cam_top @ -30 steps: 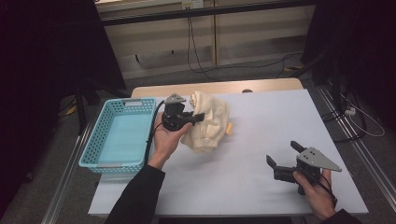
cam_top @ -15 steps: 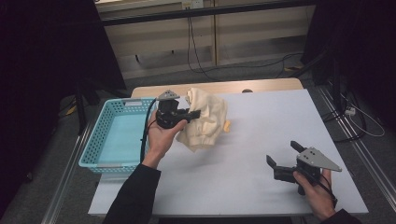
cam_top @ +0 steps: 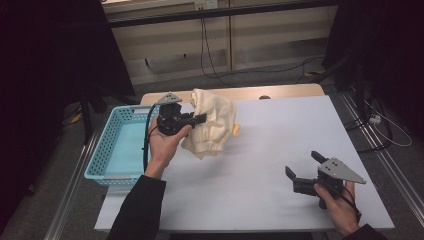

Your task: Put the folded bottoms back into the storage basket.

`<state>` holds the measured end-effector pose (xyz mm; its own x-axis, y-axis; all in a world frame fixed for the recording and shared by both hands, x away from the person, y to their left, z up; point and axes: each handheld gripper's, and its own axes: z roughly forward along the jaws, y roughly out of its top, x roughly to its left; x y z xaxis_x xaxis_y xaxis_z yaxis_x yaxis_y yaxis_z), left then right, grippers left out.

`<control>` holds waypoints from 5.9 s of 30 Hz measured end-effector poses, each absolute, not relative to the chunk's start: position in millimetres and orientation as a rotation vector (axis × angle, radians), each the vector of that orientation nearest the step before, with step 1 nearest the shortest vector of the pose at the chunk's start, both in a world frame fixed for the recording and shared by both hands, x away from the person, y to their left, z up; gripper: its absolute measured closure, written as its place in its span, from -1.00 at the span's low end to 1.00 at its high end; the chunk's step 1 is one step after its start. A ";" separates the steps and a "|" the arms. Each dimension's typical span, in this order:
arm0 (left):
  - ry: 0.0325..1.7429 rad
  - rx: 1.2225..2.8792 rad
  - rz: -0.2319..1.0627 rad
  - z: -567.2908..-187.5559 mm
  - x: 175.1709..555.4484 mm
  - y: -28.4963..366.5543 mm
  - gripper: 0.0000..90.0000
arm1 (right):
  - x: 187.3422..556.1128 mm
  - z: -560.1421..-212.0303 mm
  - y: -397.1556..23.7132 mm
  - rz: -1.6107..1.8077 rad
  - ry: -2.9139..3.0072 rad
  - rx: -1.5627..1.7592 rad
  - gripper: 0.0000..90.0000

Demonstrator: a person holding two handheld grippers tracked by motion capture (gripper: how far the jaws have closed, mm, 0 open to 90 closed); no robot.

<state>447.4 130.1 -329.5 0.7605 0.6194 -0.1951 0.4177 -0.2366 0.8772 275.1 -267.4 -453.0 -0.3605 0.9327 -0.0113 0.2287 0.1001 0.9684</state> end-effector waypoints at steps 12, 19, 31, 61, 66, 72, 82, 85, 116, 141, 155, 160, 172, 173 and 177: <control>0.802 1.839 0.248 -318.4 446.0 146.8 0.66 | 275.2 -453.1 -267.1 1.302 1.694 1.152 -0.98; 0.807 1.827 0.262 -314.7 445.7 155.5 0.66 | 275.1 -453.0 -267.3 1.302 1.694 1.150 -0.98; 0.811 1.803 0.285 -306.7 443.3 170.3 0.66 | 275.0 -452.9 -266.8 1.301 1.694 1.151 -0.98; 0.854 1.705 0.337 -287.6 438.1 216.4 0.66 | 275.1 -453.0 -267.0 1.301 1.694 1.150 -0.98; 0.871 1.695 0.344 -286.1 436.4 224.3 0.66 | 275.1 -452.9 -266.9 1.302 1.695 1.149 -0.97; 0.881 1.684 0.364 -283.7 435.6 234.8 0.66 | 275.0 -452.9 -266.9 1.301 1.694 1.148 -0.98; 0.899 1.652 0.378 -279.5 433.3 249.3 0.66 | 274.9 -452.8 -266.9 1.301 1.694 1.149 -0.98; 0.905 1.639 0.374 -278.3 432.5 254.3 0.67 | 275.2 -453.0 -266.8 1.301 1.695 1.149 -0.98; 1.013 1.565 0.404 -283.4 432.8 305.0 0.67 | 275.1 -452.9 -266.4 1.305 1.701 1.141 -0.98; 1.129 1.544 0.384 -302.9 440.7 342.0 0.67 | 274.8 -452.6 -265.9 1.304 1.700 1.141 -0.98; 1.196 1.593 0.338 -323.2 452.0 349.0 0.67 | 275.1 -452.8 -266.0 1.303 1.702 1.142 -0.98; 1.211 1.616 0.307 -330.5 455.8 349.6 0.67 | 275.0 -452.8 -266.2 1.303 1.701 1.143 -0.98; 1.249 1.660 0.241 -351.5 466.9 349.1 0.67 | 275.1 -452.8 -266.0 1.304 1.702 1.143 -0.98; 1.254 1.666 0.235 -352.3 467.3 347.9 0.67 | 275.1 -452.8 -266.0 1.304 1.702 1.143 -0.98; 1.258 1.692 0.215 -357.8 470.8 343.0 0.67 | 275.2 -452.9 -266.0 1.303 1.702 1.142 -0.98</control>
